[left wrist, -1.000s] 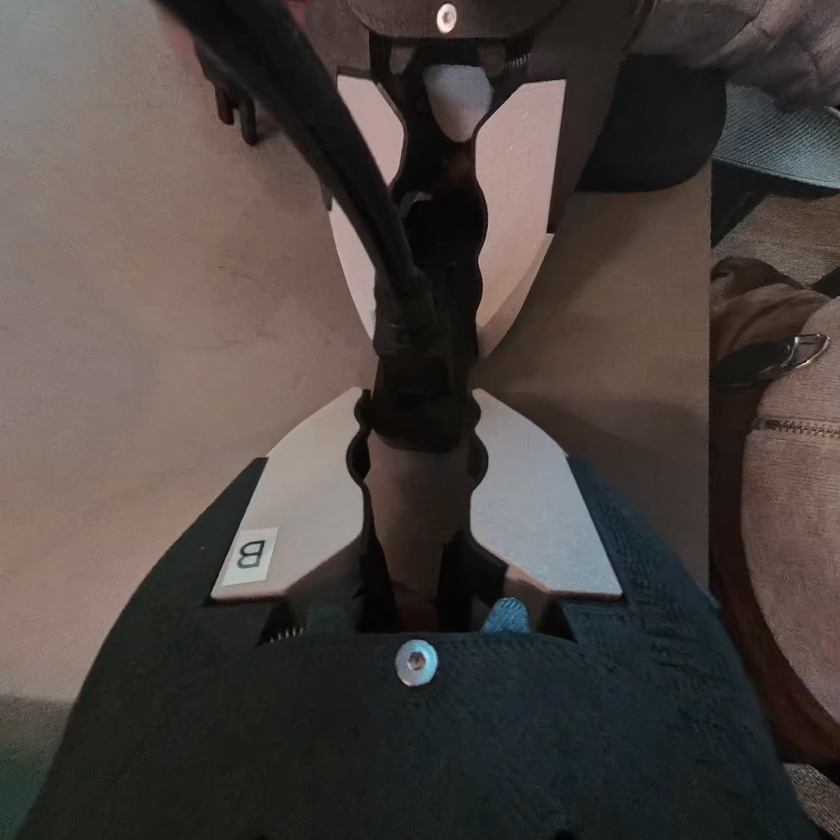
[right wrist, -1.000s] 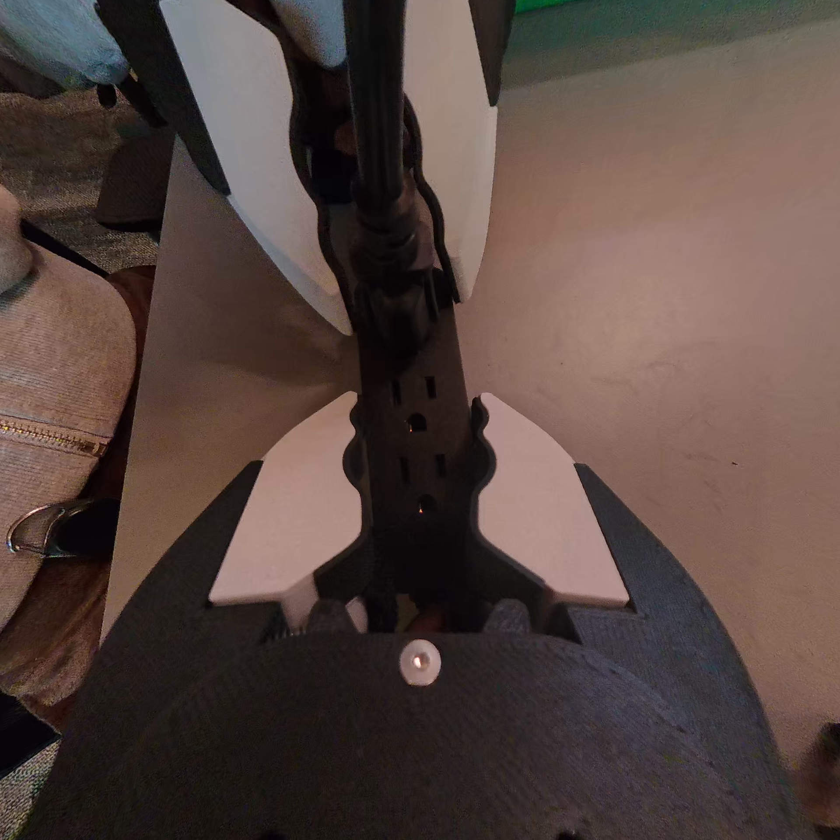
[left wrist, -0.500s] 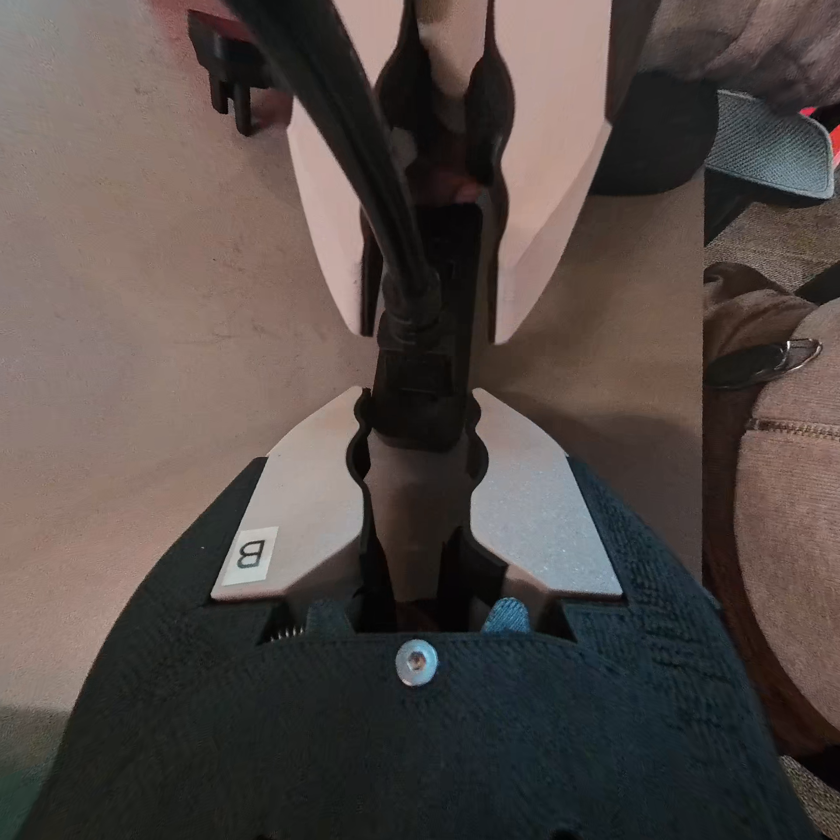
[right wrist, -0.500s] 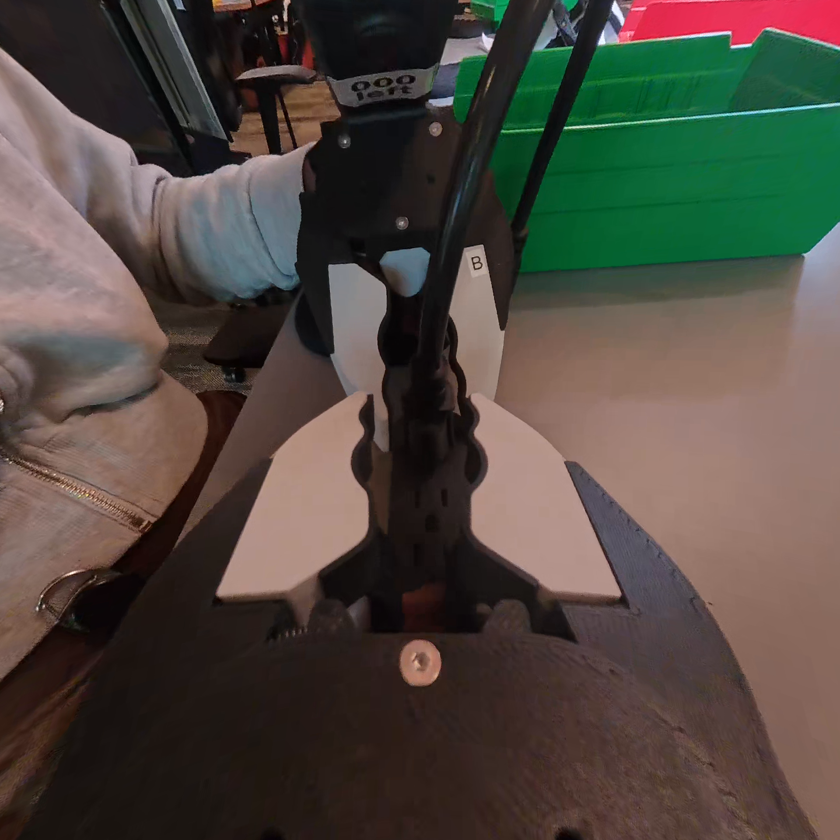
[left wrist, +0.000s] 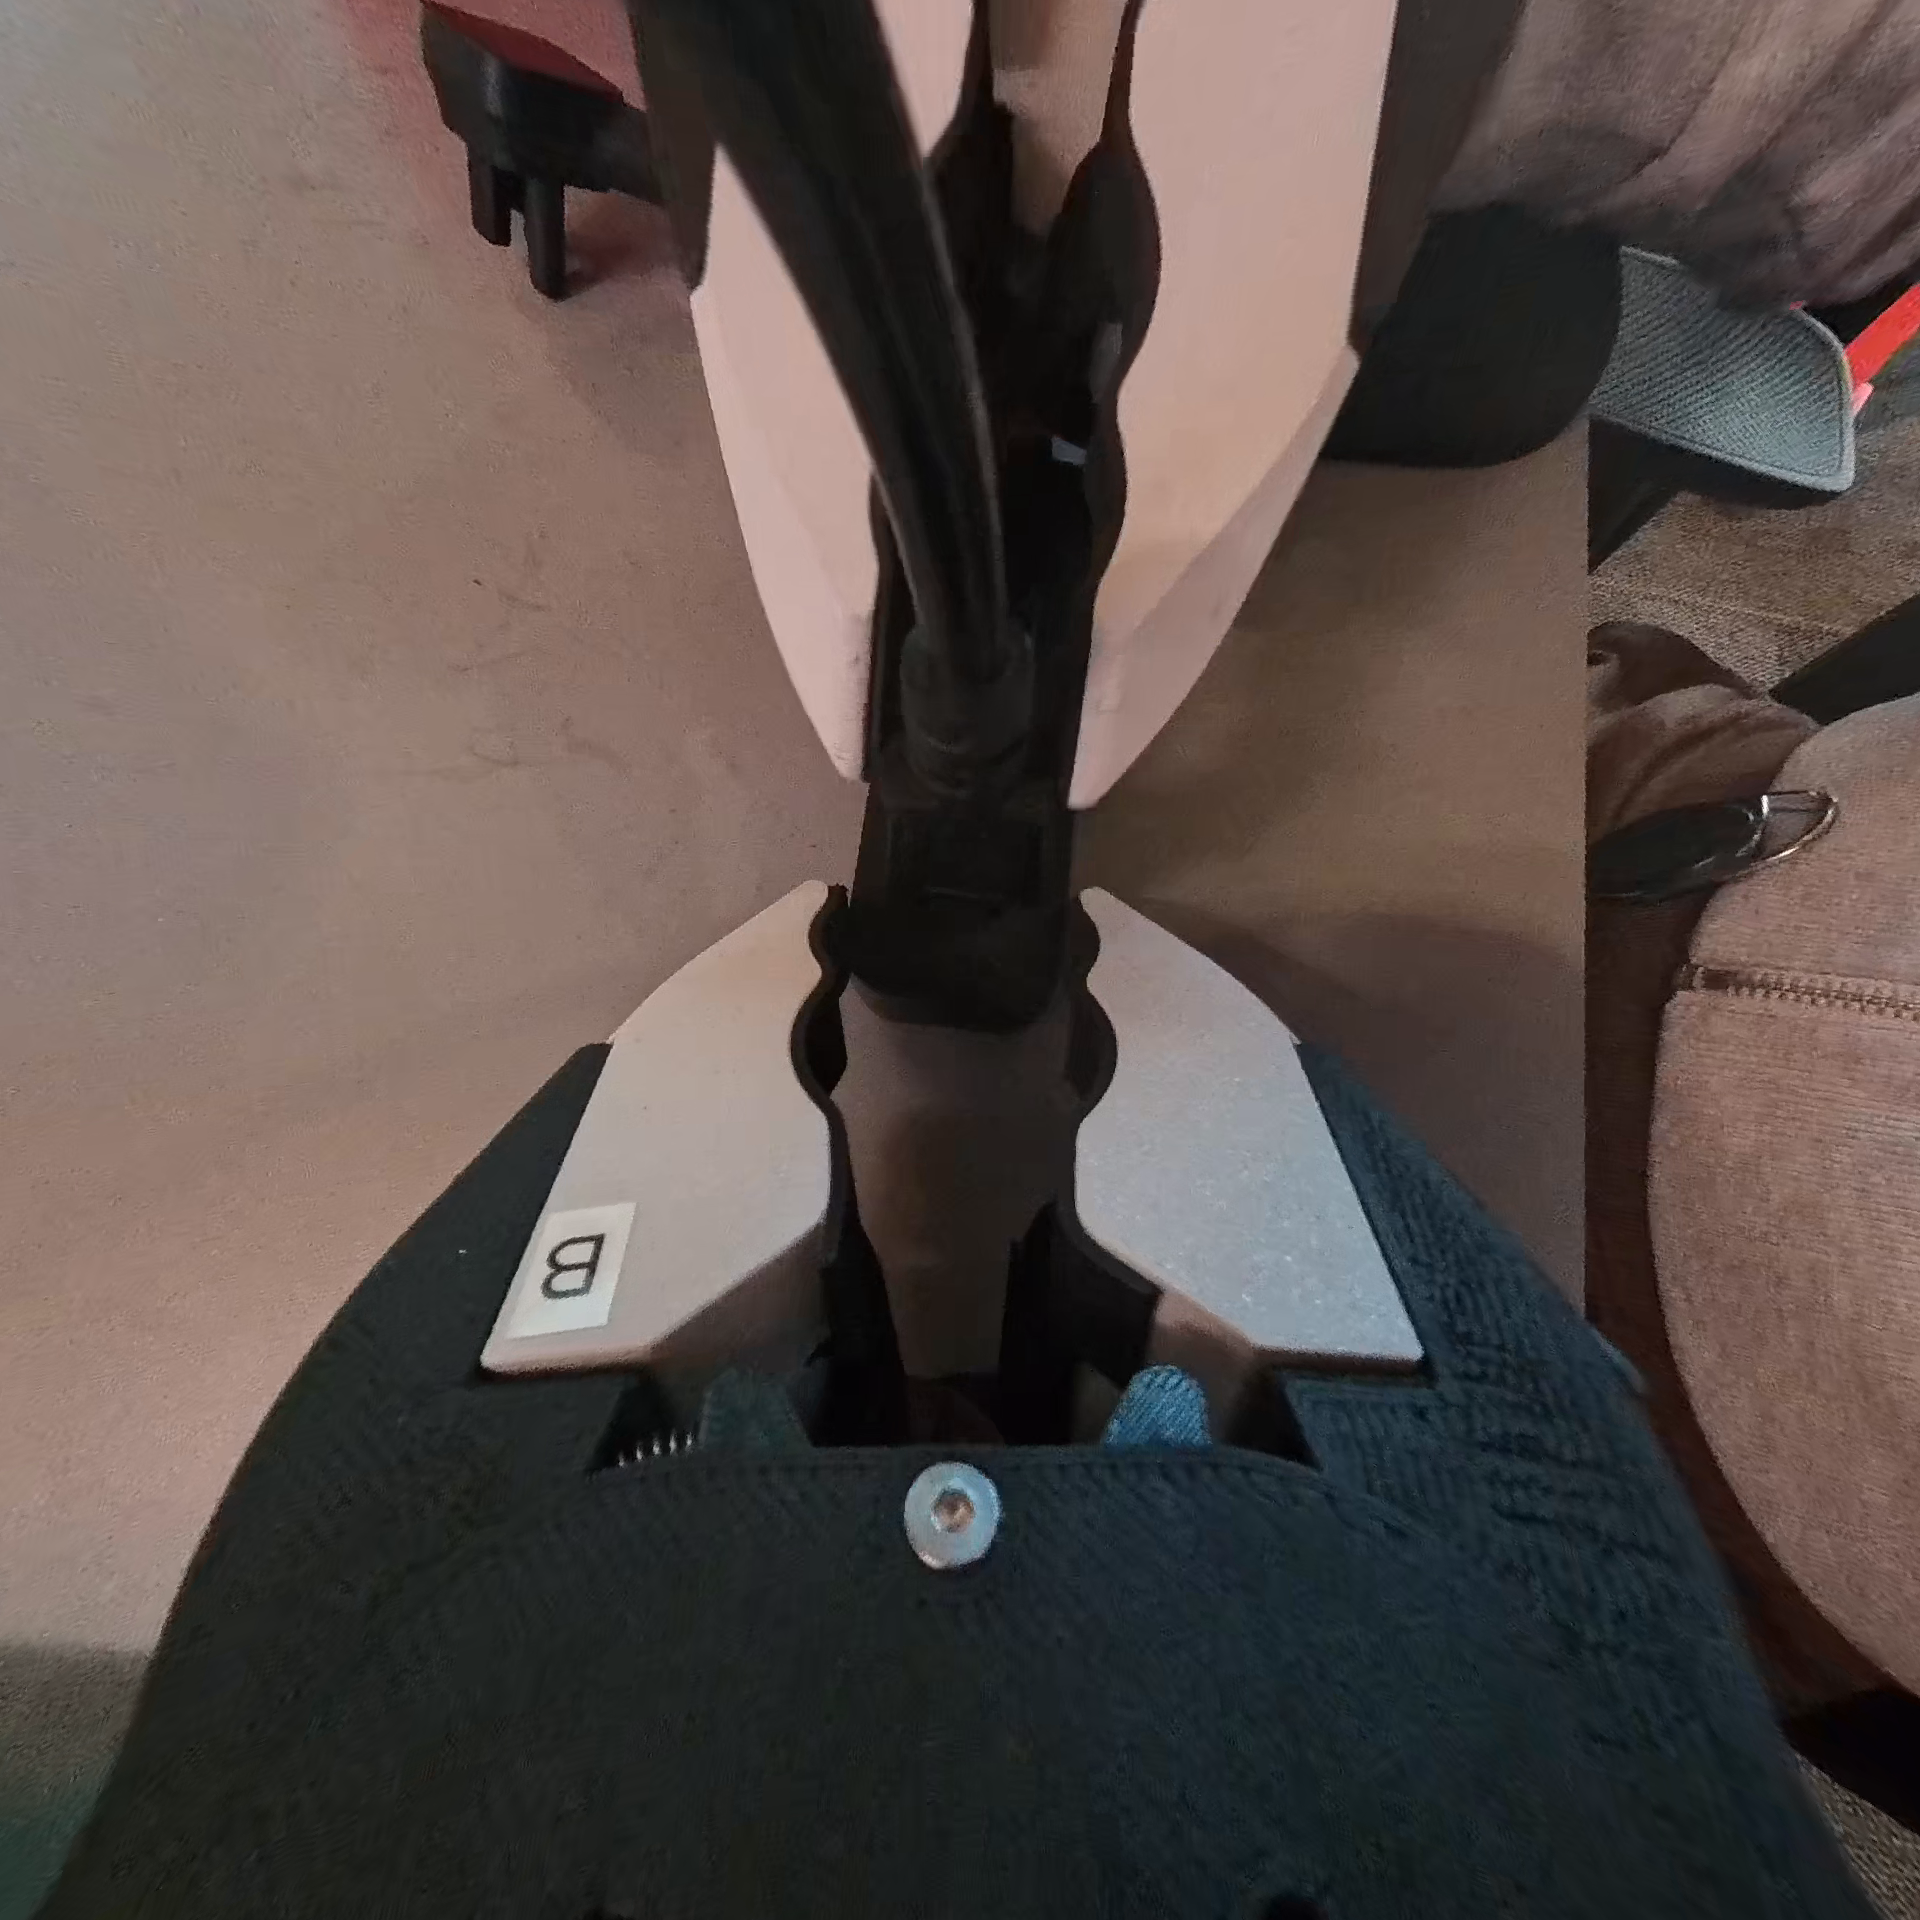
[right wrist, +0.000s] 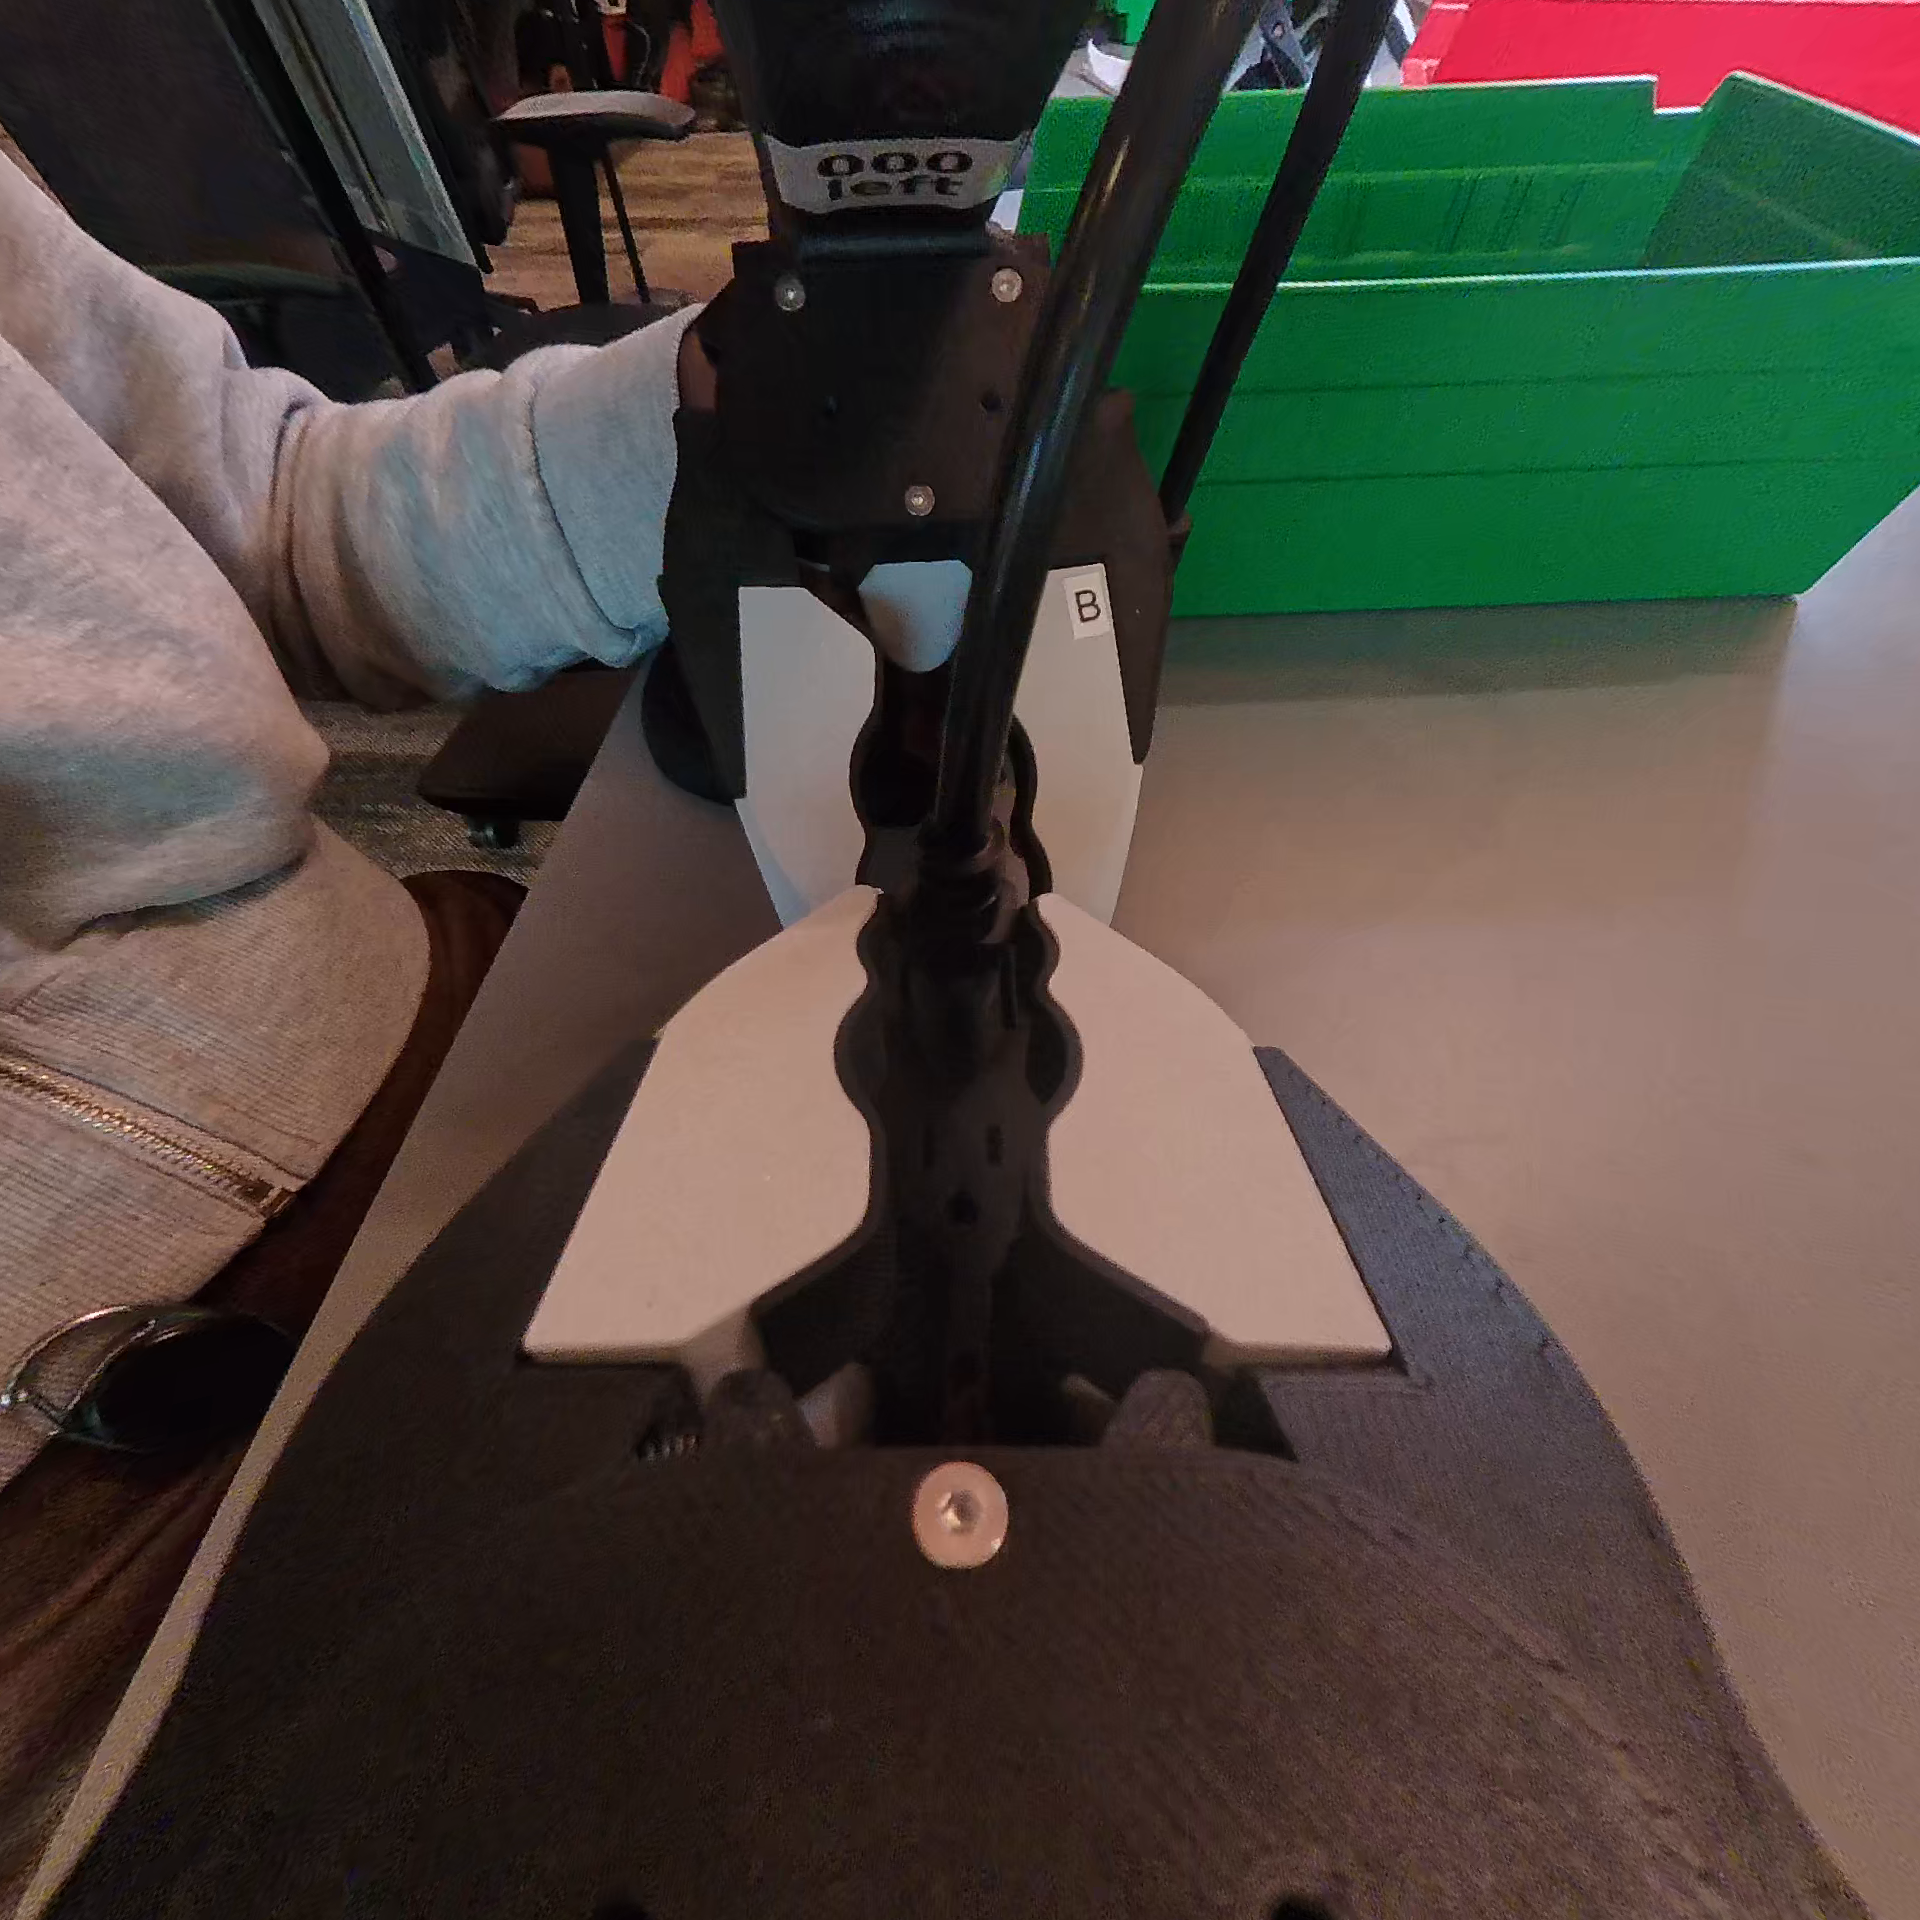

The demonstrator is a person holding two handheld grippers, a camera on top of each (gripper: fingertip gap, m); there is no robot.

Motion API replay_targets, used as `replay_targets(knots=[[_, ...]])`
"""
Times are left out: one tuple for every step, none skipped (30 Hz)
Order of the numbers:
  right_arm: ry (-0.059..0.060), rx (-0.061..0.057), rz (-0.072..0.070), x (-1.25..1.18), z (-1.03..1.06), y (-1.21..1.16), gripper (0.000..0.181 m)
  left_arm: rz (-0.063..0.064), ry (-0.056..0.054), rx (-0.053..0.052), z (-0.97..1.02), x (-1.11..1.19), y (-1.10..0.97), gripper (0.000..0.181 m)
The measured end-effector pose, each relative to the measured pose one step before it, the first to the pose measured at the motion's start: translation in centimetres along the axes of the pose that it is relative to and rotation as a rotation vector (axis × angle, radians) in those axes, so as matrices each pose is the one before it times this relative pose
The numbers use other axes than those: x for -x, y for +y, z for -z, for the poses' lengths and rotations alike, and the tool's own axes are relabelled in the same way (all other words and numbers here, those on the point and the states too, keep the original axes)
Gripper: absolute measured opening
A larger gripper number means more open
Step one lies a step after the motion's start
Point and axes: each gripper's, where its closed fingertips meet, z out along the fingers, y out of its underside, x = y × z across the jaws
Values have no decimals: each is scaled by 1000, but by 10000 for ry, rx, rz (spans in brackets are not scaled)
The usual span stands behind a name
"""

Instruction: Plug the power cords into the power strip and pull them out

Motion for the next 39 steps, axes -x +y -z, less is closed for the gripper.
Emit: replay_targets(knots=[[102, 41, 142, 0, -100, -9, 25, 6, 3, 5, -8, -1, 9, 39], [74, 45, 104, -2, -49, 1, 25, 7, -3, 1, 5, 7, 5, 39], [13, 40, 32, -19, 44, 36, 25, 18, 6, 4, 2, 8, 3, 39], [-44, 47, -22, -49, 177, 102, 25, 31, 15, -6, 10, 10, 3, 39], [-61, 60, -66, -66, 188, 110, 25, 61, 14, -18, -30, 38, -17, 40], [-37, 54, -32, -21, 35, 48, 25, 43, 18, 23, -39, 10, -22, 40], [17, 58, 78, 12, -29, 0, 25, -10, -4, 4, -2, 4, 2, 40], [56, 53, 104, 28, -66, -25, 25, -19, -13, 7, 7, 8, -1, 40], [58, 10, 8, 30, -100, -27, 25, -3, 2, 0, 0, 0, 0, 39], [44, -31, -59, 20, -140, -50, 25, 4, 2, 9, -3, 0, -11, 40], [23, 3, -59, 19, -105, -33, 25, -17, -17, 22, 2, 4, 5, 40], [5, 78, -36, -3, -19, 24, 25, -18, -21, 5, -6, -3, 1, 40], [-13, 101, -30, -7, 36, 49, 25, -8, -10, -16, 5, -1, -5, 40], [-25, 98, -43, -8, 87, 80, 25, 24, 18, -14, 3, 5, 4, 40], [-18, 102, -31, -24, 174, 126, 26, 44, 42, 1, 3, 6, -2, 40], [5, 71, -13, -28, 96, 93, 25, 49, 48, -2, -22, 0, -14, 40], [59, 59, 50, -14, -42, 56, 26, 30, 26, 11, 2, -1, -8, 40], [137, 105, 175, -30, -74, 53, 26, -4, -4, 11, -3, 7, 4, 40], [143, 88, 197, -9, -174, 7, 25, -28, -25, 13, -4, -7, -4, 40], [64, 51, 87, 47, -217, -60, 26, -17, -23, 12, -6, 5, 5, 40], [-27, 62, -31, 34, -92, -15, 26, 0, -14, 1, 51, 13, 20, 40], [-98, 47, -104, 2, 37, 53, 26, 4, 0, -25, 1, 2, 11, 39], [-105, 17, -106, -3, 112, 88, 26, 4, 0, -8, 5, -2, -1, 39], [-80, -38, -62, 12, 155, 57, 25, -5, 1, 4, -8, 1, -5, 39], [-90, -145, -68, 44, 91, -11, 25, -4, 23, -4, -8, -35, -9, 40], [-106, -230, -37, 42, 35, -37, 25, -8, 6, -3, -8, -9, -8, 40], [-99, -193, 75, 45, 77, 79, 25, 2, 3, -7, -1, -3, 8, 40], [-23, -138, 77, -66, 155, 75, 30, 6, 0, -15, 22, -1, 9, 40], [108, -276, -73, -294, 266, -288, 42, 10, 3, -23, 15, 7, -3, 40], [71, -541, -226, -303, 354, -823, 52, -7, -5, -6, -11, -2, 1, 40], [-64, -676, -305, -109, 352, -1106, 54, -12, -8, 1, 8, 5, -5, 39], [-70, -565, -270, -18, 239, -974, 52, -3, 0, 1, -4, -5, -2, 39], [-111, -248, -38, 184, 82, -481, 45, 4, 2, -6, 1, 2, -4, 39], [-76, 66, 232, 275, -58, 26, 31, -5, -6, -8, -1, -1, 8, 40], [165, 231, 320, 34, -167, 294, 24, -13, -14, -6, 2, -7, 1, 40], [214, 301, 257, -39, -212, 397, 20, -20, -17, 1, -3, 0, 0, 40], [76, 307, 68, 58, -267, 424, 20, -9, -8, -6, -4, 3, -6, 40], [-106, 287, -83, 238, -308, 431, 23, 5, 1, -14, 7, -10, -3, 40], [-111, 290, -93, 197, -307, 473, 24, 7, 1, -11, -4, 9, 1, 40]])
